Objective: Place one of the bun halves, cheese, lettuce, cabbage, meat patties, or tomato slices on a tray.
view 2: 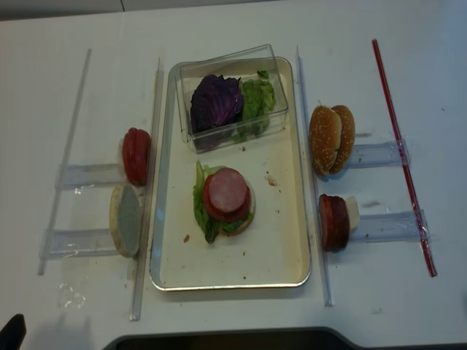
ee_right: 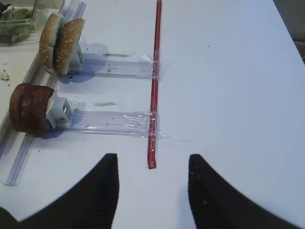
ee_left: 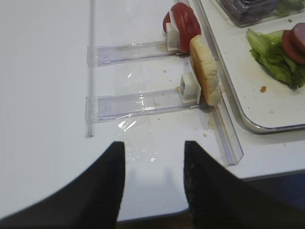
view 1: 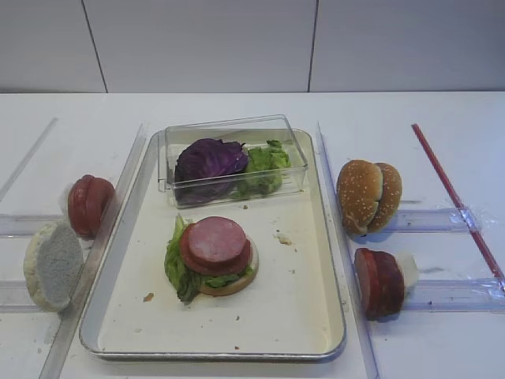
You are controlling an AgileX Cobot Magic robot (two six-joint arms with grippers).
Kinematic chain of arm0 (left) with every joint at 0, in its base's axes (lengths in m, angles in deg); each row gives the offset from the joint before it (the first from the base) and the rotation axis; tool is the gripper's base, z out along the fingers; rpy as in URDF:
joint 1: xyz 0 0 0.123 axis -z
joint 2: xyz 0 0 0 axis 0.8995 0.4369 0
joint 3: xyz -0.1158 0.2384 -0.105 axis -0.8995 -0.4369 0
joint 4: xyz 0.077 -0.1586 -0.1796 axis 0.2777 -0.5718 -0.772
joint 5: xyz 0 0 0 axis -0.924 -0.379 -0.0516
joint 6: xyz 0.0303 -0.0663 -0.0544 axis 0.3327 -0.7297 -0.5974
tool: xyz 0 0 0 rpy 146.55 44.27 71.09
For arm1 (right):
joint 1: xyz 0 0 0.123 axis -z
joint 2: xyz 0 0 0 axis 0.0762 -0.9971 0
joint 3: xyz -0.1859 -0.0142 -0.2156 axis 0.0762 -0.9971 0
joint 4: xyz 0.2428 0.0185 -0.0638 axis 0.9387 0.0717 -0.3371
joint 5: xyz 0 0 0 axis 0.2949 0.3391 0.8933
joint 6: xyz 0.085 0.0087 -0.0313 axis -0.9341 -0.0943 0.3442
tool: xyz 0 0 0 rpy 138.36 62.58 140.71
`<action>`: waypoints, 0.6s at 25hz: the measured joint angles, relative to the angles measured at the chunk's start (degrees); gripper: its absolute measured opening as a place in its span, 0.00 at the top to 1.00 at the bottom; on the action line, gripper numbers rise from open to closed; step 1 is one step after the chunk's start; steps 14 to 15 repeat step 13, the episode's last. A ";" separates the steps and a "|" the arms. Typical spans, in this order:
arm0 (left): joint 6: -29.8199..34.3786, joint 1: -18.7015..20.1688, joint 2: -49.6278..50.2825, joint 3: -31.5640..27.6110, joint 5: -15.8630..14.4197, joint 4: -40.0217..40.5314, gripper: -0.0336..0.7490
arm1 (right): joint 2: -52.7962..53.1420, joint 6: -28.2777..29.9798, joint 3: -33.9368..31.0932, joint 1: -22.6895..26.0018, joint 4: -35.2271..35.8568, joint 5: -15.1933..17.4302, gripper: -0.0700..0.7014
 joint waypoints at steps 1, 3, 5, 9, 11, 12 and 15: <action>0.00 0.00 0.00 0.00 0.00 0.00 0.60 | 0.00 0.12 0.00 0.00 0.00 0.00 0.45; 0.00 0.00 0.00 0.00 0.00 0.00 0.60 | 0.00 0.12 0.00 0.00 0.00 0.00 0.45; 0.00 0.00 0.00 0.00 0.00 0.00 0.60 | 0.00 0.12 0.00 0.00 0.00 0.00 0.45; 0.00 0.00 0.00 0.00 0.00 0.00 0.60 | 0.00 0.12 0.00 0.00 0.00 0.00 0.45; 0.00 0.00 0.00 0.00 0.00 0.00 0.60 | 0.00 0.12 0.00 0.00 0.00 0.00 0.45; 0.00 0.00 0.00 0.00 0.00 0.00 0.60 | 0.00 0.12 -0.09 0.00 0.00 0.00 0.45; 0.00 0.00 0.00 0.00 0.00 0.00 0.60 | 0.00 0.12 -0.09 0.00 0.00 0.00 0.45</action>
